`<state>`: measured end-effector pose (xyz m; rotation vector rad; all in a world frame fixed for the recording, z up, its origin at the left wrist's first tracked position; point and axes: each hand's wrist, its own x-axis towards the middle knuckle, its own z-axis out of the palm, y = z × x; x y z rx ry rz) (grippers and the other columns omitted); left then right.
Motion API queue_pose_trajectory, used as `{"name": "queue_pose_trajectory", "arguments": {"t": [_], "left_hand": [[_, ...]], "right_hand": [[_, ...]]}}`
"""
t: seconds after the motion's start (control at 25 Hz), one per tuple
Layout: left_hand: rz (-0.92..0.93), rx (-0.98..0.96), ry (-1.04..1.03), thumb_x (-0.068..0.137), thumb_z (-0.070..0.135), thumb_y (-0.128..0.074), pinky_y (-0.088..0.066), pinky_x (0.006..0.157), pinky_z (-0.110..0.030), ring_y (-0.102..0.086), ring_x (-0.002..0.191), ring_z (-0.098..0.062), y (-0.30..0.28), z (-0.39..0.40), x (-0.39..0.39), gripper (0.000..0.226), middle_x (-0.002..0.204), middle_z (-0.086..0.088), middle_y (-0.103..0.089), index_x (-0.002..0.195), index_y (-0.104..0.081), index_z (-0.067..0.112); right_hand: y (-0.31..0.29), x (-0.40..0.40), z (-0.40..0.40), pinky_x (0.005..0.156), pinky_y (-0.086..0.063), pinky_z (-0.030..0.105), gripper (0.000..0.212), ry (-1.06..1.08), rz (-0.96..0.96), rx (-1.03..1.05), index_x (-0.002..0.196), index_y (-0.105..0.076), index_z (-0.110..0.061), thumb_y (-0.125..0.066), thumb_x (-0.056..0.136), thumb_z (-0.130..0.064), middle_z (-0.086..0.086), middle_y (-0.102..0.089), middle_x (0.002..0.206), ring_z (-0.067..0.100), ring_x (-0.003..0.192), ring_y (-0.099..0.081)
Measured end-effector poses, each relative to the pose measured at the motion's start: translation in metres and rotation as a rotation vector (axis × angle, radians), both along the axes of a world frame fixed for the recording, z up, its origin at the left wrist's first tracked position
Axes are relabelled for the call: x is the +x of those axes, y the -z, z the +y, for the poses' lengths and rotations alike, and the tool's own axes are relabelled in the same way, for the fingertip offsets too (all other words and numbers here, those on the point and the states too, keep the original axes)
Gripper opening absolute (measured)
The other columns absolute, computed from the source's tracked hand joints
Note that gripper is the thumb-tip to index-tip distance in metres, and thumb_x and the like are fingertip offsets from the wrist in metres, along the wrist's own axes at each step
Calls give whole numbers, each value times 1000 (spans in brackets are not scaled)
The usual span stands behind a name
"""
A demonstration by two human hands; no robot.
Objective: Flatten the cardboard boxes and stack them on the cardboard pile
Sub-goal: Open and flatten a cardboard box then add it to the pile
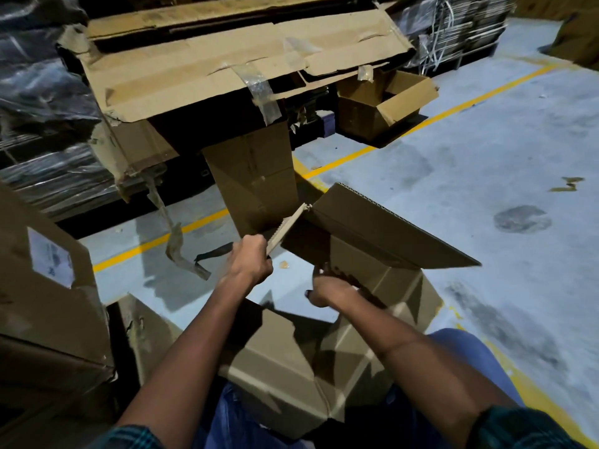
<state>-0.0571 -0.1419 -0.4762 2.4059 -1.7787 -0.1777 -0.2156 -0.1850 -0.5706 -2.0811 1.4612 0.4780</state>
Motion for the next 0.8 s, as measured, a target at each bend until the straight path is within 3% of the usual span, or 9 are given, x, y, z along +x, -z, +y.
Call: {"name": "queue_pose_trajectory", "arguments": {"t": [0.16, 0.28, 0.4, 0.48, 0.6, 0.68, 0.8], "left_hand": [[-13, 29, -106, 83, 10, -62, -44, 63, -36, -61, 86, -37, 15, 0, 11, 8, 81, -9, -54, 89, -57, 11], [-3, 2, -225, 81, 5, -61, -47, 64, -37, -64, 88, -41, 19, 3, 27, 9, 82, -15, -60, 90, -59, 8], [22, -91, -346, 81, 2, -63, -47, 62, -40, -64, 87, -45, 14, 3, 40, 9, 77, -17, -55, 90, -62, 1], [51, -130, -396, 81, 0, -64, -49, 63, -43, -64, 88, -46, 10, 1, 44, 11, 82, -21, -61, 92, -63, -2], [87, -128, -456, 81, 0, -63, -53, 65, -43, -64, 86, -44, 9, 5, 47, 10, 86, -22, -64, 91, -61, -2], [88, -110, -453, 81, 0, -63, -53, 64, -40, -64, 84, -43, 14, 9, 49, 10, 86, -21, -64, 91, -61, -1], [71, -100, -448, 83, 4, -63, -52, 64, -38, -65, 85, -43, 18, 12, 56, 13, 88, -22, -64, 94, -64, -2]], "right_hand": [[-33, 15, 34, 110, -38, 48, 73, -77, -164, -29, 157, -22, -16, -51, 98, -48, 16, -36, 156, 38, 139, -40], [-51, 1, 41, 93, -49, 42, 51, 21, -207, -100, 132, -56, -15, -55, 94, -49, 16, -58, 131, 36, 118, -58], [-57, -19, 34, 80, -47, 34, 40, 230, -199, -210, 110, -68, -12, -57, 92, -46, 14, -66, 121, 34, 111, -63], [-54, -32, 21, 82, -47, 33, 41, 355, -170, -227, 114, -66, -12, -56, 93, -46, 12, -66, 122, 32, 115, -63], [-24, -42, 4, 92, -50, 36, 58, 566, -183, -68, 128, -52, -12, -62, 87, -52, 11, -61, 129, 32, 117, -61], [-1, -44, 5, 100, -48, 45, 80, 712, -220, 42, 143, -30, -10, -69, 85, -50, 17, -41, 146, 36, 128, -51], [9, -48, 1, 108, -34, 59, 106, 770, -322, -93, 156, -4, -21, -75, 82, -47, 11, -5, 164, 42, 144, -23]]}}
